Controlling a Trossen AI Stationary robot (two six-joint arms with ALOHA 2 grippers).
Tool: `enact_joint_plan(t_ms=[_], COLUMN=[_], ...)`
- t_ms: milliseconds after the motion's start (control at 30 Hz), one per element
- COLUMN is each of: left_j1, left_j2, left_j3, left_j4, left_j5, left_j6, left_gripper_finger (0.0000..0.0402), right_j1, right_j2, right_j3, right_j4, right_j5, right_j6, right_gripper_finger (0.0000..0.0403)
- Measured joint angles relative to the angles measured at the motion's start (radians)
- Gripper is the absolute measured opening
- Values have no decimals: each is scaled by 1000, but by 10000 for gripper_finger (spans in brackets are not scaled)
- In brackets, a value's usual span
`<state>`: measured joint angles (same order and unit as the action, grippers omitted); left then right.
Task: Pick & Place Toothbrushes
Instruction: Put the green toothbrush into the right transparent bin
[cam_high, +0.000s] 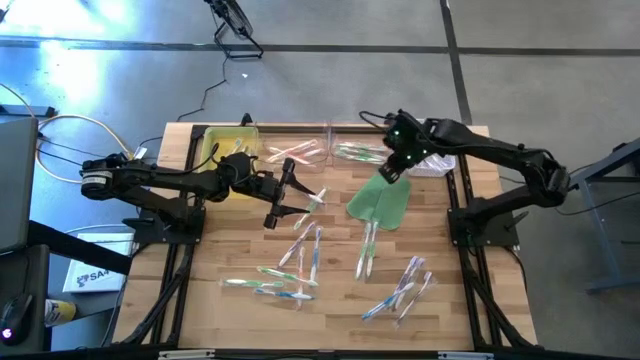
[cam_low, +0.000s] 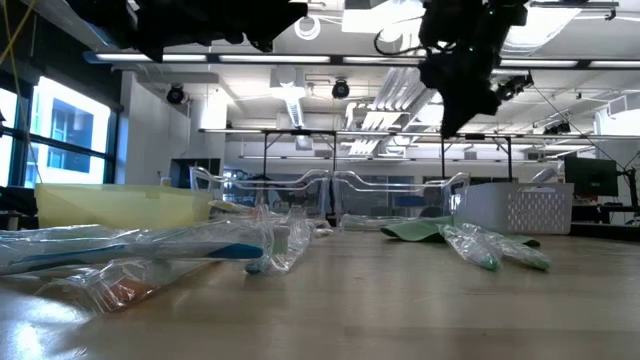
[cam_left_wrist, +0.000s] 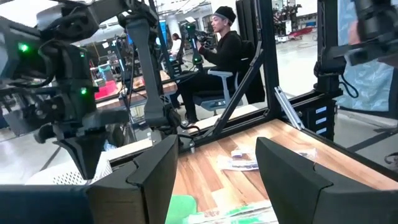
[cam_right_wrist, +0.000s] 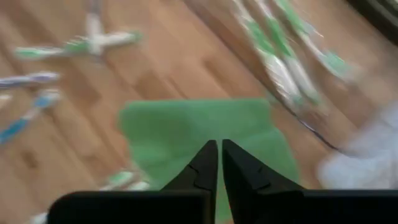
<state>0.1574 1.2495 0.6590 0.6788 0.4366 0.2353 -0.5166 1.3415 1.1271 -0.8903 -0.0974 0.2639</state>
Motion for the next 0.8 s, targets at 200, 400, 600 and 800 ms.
enact_joint_plan(t_ms=[200,400,600,800], left_j1=[0,0,0,0], left_j2=[-1,-2,-12,-39], left_j3=[0,0,0,-1], left_j4=[0,4,-1,-7], left_j5=[-2,-3,-112,-185], left_j6=[-32,12,100,145], left_gripper_finger=[212,212,212,212], right_j1=[89,173,230,287], right_j2=[0,0,6,6], right_j3=[0,0,0,0], right_j4=[126,260,343,365], right_j5=[-39,-34,-30,94], right_j6=[0,-2,-69,-94], right_gripper_finger=[6,4,4,3])
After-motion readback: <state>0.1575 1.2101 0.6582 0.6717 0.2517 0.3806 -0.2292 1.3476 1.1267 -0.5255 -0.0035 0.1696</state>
